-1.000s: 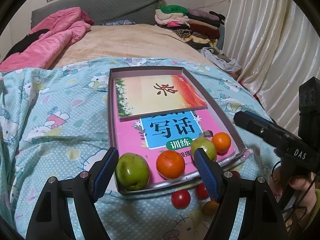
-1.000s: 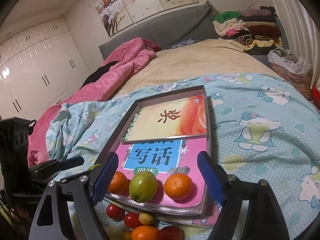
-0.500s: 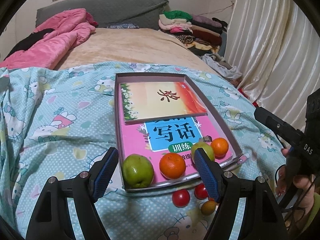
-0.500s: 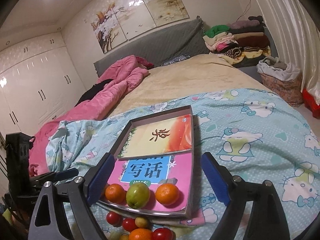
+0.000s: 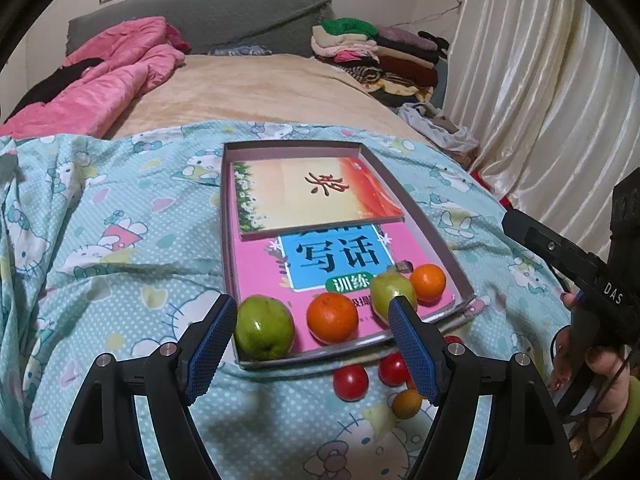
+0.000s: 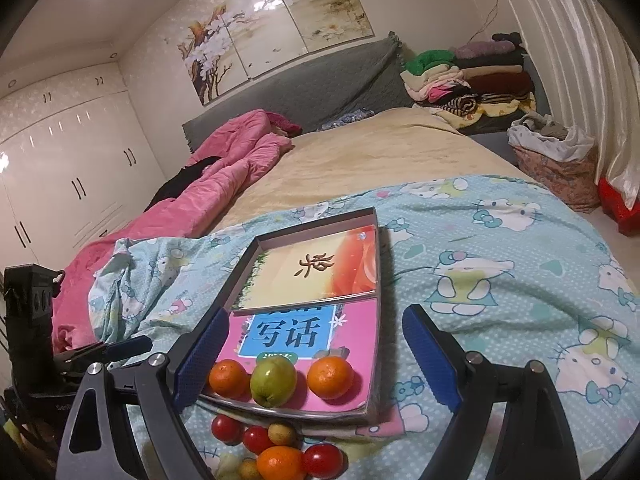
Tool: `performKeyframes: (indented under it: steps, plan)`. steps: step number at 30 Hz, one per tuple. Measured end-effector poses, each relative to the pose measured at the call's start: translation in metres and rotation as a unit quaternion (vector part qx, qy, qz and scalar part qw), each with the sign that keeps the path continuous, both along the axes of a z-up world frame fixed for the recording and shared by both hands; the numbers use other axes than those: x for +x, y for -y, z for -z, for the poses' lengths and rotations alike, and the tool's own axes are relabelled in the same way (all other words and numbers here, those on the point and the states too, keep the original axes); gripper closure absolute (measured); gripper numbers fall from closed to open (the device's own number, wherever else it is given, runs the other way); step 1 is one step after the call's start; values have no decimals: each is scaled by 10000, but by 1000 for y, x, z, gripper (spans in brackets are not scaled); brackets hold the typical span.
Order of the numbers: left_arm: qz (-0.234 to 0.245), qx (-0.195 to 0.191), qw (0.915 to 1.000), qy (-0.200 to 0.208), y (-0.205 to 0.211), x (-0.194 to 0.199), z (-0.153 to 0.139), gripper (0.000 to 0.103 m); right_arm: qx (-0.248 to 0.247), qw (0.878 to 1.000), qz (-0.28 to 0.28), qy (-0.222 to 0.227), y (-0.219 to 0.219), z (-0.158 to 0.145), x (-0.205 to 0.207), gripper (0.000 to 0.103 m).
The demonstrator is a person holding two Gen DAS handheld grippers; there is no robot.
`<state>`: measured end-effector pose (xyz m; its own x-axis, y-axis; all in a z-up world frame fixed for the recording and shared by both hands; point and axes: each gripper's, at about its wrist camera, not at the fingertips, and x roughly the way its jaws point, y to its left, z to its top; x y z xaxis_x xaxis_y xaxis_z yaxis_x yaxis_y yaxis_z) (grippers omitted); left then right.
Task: Organize fruits
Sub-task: 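Lift both open tools up and away from the box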
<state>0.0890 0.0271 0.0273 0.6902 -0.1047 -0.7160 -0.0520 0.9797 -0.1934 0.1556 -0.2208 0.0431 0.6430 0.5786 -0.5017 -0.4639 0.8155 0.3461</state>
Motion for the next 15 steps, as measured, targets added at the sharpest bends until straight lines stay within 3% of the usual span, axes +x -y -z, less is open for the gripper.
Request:
performKeyframes:
  steps: [15]
  plan:
    - [165,101,9998,76,14,-10,-5,24,-150,9998,-111,2,-5,-5,-18,15]
